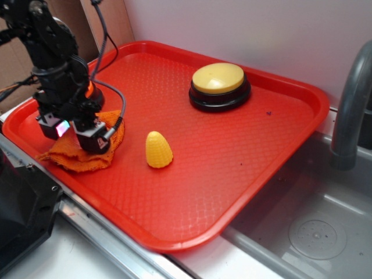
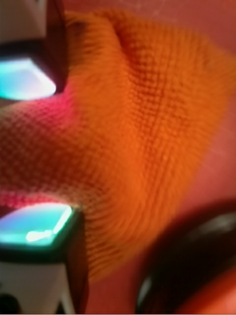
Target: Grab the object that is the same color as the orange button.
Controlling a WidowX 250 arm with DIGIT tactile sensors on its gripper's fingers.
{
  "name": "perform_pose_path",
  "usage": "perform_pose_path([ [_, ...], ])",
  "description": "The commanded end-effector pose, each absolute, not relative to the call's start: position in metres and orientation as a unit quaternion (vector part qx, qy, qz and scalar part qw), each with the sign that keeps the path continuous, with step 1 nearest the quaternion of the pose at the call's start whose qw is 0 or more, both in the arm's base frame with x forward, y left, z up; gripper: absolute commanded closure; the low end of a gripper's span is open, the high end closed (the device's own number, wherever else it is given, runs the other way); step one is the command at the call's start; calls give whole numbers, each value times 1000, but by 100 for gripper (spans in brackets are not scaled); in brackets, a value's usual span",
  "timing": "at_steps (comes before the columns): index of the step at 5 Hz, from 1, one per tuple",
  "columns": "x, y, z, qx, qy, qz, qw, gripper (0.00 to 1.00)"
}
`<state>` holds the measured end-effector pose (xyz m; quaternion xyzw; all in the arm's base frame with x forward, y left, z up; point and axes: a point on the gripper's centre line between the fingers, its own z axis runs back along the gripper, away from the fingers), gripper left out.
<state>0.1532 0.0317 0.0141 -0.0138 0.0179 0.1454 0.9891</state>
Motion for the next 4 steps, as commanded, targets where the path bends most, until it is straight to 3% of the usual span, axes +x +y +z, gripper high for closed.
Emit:
perform_pose_path([
  [1,158,28,16,-18,21,138,990,100],
  [2,159,28,41,0,26,96,995,100],
  [3,155,26,78,-1,3,63,998,100],
  [4,152,23,103,10,2,39,999,100],
])
